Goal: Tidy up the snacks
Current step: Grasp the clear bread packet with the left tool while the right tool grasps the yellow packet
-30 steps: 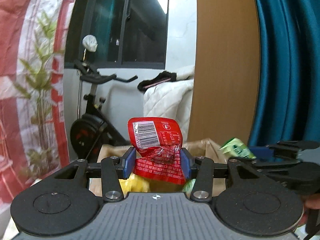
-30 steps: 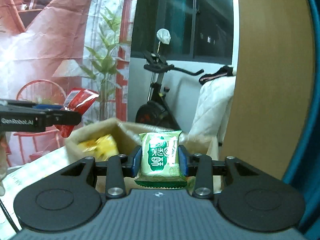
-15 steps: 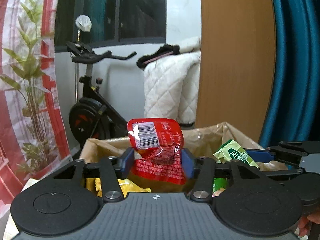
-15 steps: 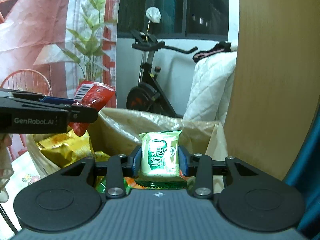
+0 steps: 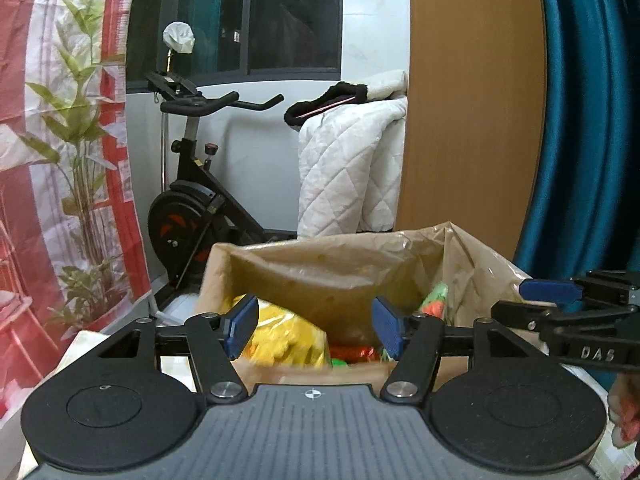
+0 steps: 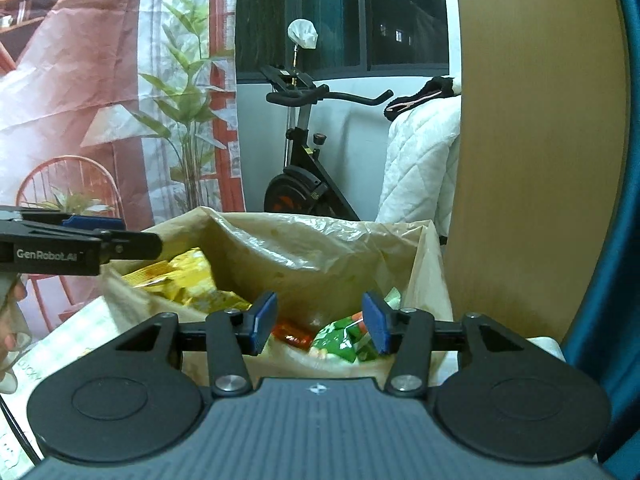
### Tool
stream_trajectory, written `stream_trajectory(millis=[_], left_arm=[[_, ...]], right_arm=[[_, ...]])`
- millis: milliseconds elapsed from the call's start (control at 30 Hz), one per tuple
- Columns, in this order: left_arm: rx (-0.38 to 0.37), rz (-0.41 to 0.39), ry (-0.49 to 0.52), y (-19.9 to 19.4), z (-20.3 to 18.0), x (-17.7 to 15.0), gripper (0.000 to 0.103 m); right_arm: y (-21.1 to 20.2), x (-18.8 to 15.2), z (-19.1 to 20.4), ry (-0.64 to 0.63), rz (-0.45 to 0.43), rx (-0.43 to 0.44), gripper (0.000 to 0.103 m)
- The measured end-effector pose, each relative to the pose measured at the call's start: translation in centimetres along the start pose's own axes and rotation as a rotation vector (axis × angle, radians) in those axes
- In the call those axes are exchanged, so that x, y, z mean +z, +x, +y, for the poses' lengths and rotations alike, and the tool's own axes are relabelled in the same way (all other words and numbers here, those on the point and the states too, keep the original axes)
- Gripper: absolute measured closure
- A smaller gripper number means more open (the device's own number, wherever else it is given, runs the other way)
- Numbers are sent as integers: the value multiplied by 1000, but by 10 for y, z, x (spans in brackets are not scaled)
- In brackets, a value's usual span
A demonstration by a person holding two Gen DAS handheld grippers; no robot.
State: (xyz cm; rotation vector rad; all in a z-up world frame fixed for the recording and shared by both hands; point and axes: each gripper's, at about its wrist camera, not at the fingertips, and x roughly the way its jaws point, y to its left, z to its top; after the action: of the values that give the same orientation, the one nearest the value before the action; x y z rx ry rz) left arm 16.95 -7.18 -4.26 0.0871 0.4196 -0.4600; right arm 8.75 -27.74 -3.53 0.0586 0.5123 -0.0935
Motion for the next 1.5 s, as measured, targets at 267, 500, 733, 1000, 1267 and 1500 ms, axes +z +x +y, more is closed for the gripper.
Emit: stream_trajectory(millis=[267, 500, 733, 1000, 1267, 1500], left_arm=[[-2, 2, -38, -52, 14, -29, 38], [21, 24, -45, -74, 18, -59, 38], [47, 82, -77, -81, 26, -92, 38], [34, 179, -73, -78, 28, -138, 38], [32, 222, -102, -79, 37, -165, 38], [46, 221, -110, -82, 41, -172, 38]], right_arm=[[-36, -23, 15, 29, -9, 20, 52], [-46, -48, 28, 41, 10, 35, 52], [-46, -85, 40, 44, 52, 19, 52], [-30, -143, 62, 53, 175, 19, 52], [-5, -184, 98, 96, 378, 106, 47], [15, -189, 116, 175, 448, 114, 41]])
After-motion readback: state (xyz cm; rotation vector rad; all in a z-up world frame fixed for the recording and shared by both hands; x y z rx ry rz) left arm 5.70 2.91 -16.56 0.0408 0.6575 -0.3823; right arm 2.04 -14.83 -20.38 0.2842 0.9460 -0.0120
